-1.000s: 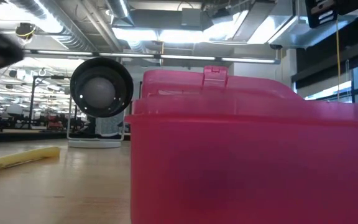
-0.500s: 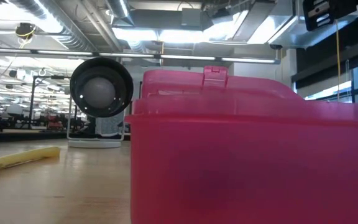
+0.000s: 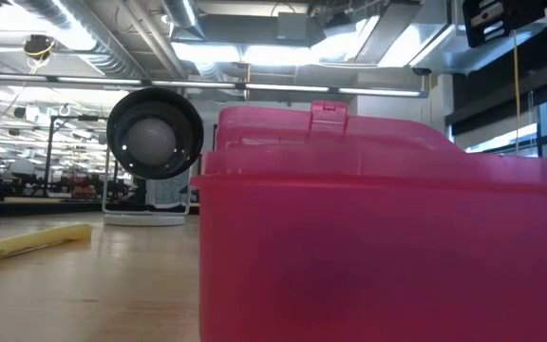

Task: Pick & place school supplies into a supply box
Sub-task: Put the black pen into the pink supply box

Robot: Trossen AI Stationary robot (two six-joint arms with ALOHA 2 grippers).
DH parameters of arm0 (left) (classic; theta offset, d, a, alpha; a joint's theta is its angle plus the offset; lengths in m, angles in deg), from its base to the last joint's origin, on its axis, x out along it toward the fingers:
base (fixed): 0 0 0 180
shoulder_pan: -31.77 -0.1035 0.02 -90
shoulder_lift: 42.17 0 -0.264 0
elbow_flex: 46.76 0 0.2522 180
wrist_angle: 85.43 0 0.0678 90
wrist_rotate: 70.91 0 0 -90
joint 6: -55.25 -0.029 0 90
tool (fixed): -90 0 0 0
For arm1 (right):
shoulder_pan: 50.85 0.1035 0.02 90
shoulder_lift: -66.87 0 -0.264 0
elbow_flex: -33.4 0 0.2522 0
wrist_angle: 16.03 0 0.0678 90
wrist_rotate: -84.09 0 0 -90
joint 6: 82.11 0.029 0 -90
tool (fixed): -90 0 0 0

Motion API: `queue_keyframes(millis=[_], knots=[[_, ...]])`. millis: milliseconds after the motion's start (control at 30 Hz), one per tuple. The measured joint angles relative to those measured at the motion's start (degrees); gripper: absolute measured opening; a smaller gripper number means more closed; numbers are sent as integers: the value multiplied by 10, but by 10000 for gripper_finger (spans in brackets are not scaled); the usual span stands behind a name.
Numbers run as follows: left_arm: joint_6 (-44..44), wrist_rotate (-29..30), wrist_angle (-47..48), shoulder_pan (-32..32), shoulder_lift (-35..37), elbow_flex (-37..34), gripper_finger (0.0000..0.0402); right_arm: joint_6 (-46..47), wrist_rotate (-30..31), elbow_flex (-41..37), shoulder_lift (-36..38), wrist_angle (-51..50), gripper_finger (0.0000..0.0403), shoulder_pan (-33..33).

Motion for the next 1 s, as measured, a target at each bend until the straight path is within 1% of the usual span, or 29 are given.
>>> queue_keyframes(millis=[133,300,500,633,767,867,1000], knots=[[4,5,0,0,0,0,128,0,0,0,0,0,119,0],[45,52,0,0,0,0,167,0,0,0,0,0,119,0],[42,43,-5,0,0,0,202,0,0,0,0,0,119,0],[65,41,-27,0,0,0,207,0,0,0,0,-1,119,0],[65,41,-52,0,0,0,204,0,0,0,0,-1,119,0],[62,40,-43,0,0,0,203,0,0,0,0,-2,119,0],[38,10,-21,10,-6,-7,203,0,0,0,0,-5,119,0]])
